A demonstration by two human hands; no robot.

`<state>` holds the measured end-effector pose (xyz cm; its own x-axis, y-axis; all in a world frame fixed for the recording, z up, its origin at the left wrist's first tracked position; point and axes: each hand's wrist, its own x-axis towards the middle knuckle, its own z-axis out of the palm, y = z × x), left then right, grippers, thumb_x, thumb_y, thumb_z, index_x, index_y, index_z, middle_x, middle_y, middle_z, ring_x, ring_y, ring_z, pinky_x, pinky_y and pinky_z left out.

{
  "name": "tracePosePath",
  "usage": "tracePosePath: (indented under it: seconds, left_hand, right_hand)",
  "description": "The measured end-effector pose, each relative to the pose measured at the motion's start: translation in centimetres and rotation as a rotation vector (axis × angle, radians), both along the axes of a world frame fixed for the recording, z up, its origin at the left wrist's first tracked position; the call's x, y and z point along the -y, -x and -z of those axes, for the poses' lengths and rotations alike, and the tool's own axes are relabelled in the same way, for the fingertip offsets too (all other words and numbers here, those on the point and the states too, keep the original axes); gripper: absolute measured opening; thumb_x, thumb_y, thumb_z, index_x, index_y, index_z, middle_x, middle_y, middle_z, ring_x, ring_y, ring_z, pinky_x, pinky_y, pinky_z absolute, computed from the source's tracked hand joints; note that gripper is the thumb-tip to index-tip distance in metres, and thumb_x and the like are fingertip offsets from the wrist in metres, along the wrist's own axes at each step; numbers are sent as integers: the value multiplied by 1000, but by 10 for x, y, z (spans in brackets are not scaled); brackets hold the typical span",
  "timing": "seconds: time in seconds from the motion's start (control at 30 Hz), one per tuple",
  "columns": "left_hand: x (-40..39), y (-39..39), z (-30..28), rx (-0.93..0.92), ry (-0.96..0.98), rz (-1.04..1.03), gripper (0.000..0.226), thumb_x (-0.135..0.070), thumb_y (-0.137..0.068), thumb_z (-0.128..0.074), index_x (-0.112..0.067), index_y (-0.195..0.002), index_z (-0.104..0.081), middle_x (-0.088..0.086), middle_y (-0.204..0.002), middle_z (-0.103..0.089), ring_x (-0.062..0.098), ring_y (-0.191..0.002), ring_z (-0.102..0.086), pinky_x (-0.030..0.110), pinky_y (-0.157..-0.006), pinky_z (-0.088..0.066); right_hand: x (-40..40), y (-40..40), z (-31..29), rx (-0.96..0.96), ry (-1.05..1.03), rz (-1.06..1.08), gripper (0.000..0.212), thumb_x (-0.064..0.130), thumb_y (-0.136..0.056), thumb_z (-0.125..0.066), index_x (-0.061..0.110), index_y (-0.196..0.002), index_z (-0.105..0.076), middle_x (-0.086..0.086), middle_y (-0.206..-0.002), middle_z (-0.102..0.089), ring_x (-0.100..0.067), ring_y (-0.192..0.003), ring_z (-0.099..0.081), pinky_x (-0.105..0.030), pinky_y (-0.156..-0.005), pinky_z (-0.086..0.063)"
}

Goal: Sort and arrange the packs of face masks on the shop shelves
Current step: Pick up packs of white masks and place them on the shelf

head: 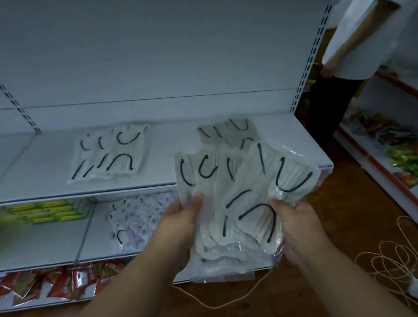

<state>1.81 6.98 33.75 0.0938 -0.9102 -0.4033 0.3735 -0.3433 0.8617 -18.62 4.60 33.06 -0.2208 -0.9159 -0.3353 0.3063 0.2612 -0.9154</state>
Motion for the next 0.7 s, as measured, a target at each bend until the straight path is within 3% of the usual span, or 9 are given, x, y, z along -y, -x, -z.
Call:
tracePosePath:
  seconds: [0.1,0.27,0.43,0.53,0.7]
  left_hand:
    - [20,9,2,-45,-29,77,31,-29,-98,-60,-13,-124,-64,12,-113,-74,33,-107,-71,56,-100,-51]
    - [66,32,6,190,23,51,38,-28,-79,-83,-20,-114,-70,6,-101,-78,28,-95,-74,53,-88,-58]
    - [131,47,-6,200,56,-40,22,-30,-93,-68,-21,-113,-70,5,-106,-77,28,-99,-73,53,-91,-57]
    - [165,57,-12,85,78,-13,16,-21,-99,-58,-21,-113,-67,3,-107,-77,23,-99,-74,42,-80,-61]
    - [208,67,-12,63,88,-150,16,-12,-98,-59,-20,-110,-66,-5,-96,-78,13,-86,-75,28,-66,-61]
  right_hand:
    - [14,10,-2,56,-37,-51,29,4,-97,-58,12,-124,-63,-12,-112,-73,-34,-105,-68,-58,-94,-52]
    - [56,25,-3,0,-27,-215,31,4,-93,-63,18,-121,-65,-4,-108,-75,-27,-104,-70,-49,-93,-55]
    - [134,41,-3,-144,57,-221,29,-5,-91,-63,17,-111,-65,-7,-103,-74,-15,-89,-72,-29,-72,-59]
    - [182,53,-12,-228,125,-264,29,-4,-90,-65,19,-108,-65,2,-97,-73,-2,-77,-71,-17,-60,-55]
    - [245,64,-15,-337,166,-341,32,2,-89,-66,18,-117,-66,-1,-105,-74,-18,-95,-71,-37,-83,-59]
